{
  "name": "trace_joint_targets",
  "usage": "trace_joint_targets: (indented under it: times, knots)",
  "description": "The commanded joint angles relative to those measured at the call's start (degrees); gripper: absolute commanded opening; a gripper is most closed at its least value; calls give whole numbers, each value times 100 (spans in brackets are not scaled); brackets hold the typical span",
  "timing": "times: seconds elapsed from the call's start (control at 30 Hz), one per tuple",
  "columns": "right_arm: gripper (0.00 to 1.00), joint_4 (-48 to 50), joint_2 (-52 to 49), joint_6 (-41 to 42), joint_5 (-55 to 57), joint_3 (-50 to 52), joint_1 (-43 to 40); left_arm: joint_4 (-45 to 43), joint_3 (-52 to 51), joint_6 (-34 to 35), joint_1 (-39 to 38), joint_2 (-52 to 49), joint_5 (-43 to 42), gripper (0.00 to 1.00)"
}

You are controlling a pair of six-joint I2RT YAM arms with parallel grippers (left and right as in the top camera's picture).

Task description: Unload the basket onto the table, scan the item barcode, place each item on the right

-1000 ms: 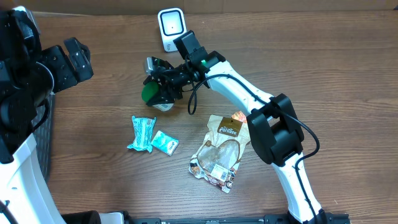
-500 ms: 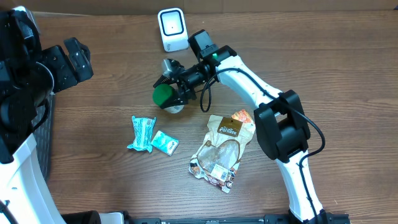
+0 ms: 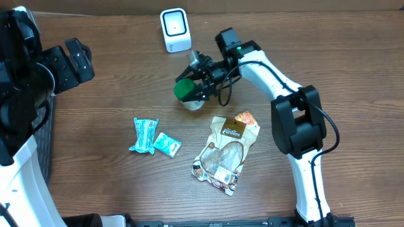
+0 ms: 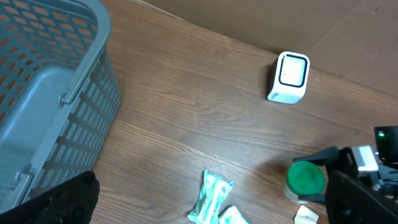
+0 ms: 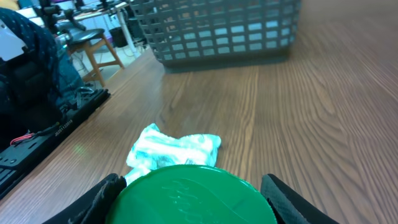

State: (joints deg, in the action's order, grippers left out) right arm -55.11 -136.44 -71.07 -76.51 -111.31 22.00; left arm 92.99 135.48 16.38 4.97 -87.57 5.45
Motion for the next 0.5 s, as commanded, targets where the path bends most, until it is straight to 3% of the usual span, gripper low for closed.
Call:
trace_joint_targets:
  times: [0.0,0.13,0.33,0.47]
  knots:
    - [4,-380,494,-531,-376,-4,9,-22,42,55,26,-17,52,100]
    - [4,-1423,844,-1327,-457,-7,9,-22,42,55,26,-17,52,99]
    - [4,-3289,1272,-3287,-256,-7,2,-22,42,55,26,-17,52,99]
    - [4,-3565,1287,-3595,-105,-7,-48,-22,42,55,26,-17,52,100]
